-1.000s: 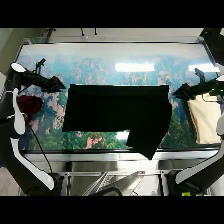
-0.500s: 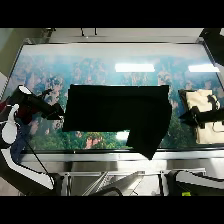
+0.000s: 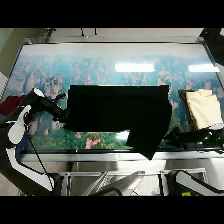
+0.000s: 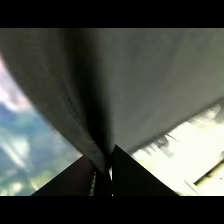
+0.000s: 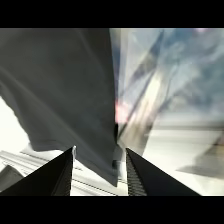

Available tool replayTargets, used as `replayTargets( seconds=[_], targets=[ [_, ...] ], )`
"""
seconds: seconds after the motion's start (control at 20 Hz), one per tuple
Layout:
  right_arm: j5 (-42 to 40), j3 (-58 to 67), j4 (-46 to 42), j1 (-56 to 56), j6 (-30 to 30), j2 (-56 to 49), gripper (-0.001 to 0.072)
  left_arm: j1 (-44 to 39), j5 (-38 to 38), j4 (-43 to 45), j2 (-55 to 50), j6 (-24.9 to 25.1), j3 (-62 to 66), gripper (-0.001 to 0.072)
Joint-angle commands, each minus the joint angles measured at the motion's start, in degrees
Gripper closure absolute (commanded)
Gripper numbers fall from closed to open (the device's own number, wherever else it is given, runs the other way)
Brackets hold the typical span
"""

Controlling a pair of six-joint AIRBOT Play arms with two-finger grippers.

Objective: Fold the shirts.

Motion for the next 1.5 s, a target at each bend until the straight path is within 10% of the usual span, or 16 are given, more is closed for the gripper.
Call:
replayTargets(
  seconds=[0.0, 0.25, 0.3, 0.4, 0.8, 1.05, 1.45],
  targets=[
    [-6.45, -4.48, 0.04, 6.64, 1.09, -1.03, 0.0338, -0.50, -3.06, -1.29, 0.15, -0.33, -0.04, 0.0692],
    [-10.78, -3.37, 8.94, 11.08, -6.10, -6.08, 0.0389, -0.44, -3.45, -1.27, 0.15, -0.37, -0.04, 0.0693],
    [-10.21, -2.25, 10.25, 11.02, -7.30, -6.08, 0.0592, -0.44, -3.63, -1.16, 0.17, -0.37, -0.04, 0.0693],
    [-6.84, 0.24, 10.25, 11.04, -7.15, -5.01, 0.0692, -0.42, -4.83, 0.13, 0.17, -0.35, -0.04, 0.0693],
    [4.72, -0.09, -12.94, 11.10, 12.90, 11.89, 0.0693, 4.31, -4.87, 11.69, 6.64, -1.68, -9.11, 0.0693],
    [-0.35, 3.04, 5.35, 11.13, 2.27, 14.38, 0.0693, 9.22, -4.74, 7.80, 9.05, -1.62, -11.50, 0.0693],
    [-9.16, 31.95, 19.12, 15.23, -11.63, -14.93, 0.0693, 4.50, -1.44, 3.19, 6.71, -4.04, 13.90, 0.0693]
  ],
)
